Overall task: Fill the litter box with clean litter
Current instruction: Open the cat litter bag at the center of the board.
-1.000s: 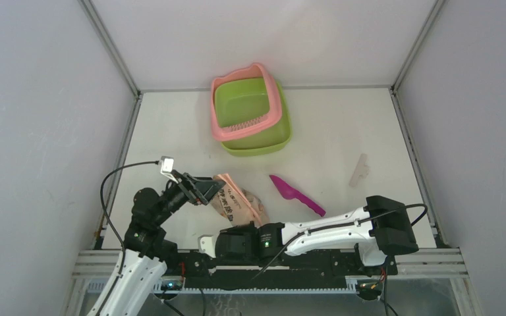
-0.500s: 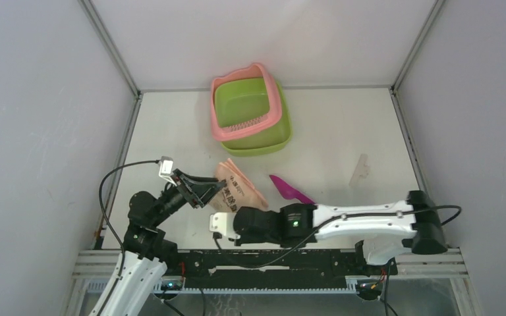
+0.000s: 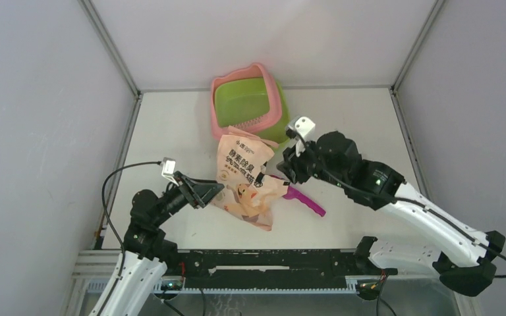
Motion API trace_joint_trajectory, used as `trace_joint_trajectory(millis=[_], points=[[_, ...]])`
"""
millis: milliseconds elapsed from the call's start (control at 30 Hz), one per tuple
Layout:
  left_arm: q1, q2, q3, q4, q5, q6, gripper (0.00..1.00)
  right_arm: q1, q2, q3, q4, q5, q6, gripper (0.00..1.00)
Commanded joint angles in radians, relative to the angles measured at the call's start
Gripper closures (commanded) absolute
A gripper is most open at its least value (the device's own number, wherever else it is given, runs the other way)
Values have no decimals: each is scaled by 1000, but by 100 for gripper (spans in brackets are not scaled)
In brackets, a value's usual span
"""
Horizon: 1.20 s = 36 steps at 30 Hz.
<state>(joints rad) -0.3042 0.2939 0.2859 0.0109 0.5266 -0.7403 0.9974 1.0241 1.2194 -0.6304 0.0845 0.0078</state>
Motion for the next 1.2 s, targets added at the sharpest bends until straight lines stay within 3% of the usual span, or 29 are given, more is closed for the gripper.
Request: trace_joint_trajectory(millis=[0, 167, 400, 900, 1167], points=[[4, 4, 44, -4, -10, 28, 43, -194, 50, 18, -26, -179, 111, 58], [4, 10, 54, -5, -11, 29, 43, -376, 172, 7, 7, -463, 110, 58], [4, 11, 70, -55, -12, 39, 43, -405, 286, -26, 87, -648, 92, 57], [5, 17, 75, -57, -6, 42, 43, -397, 370, -125, 273, -646, 108, 54], [4, 10, 80, -77, -5, 48, 43, -440, 326, -177, 374, -673, 144, 54]])
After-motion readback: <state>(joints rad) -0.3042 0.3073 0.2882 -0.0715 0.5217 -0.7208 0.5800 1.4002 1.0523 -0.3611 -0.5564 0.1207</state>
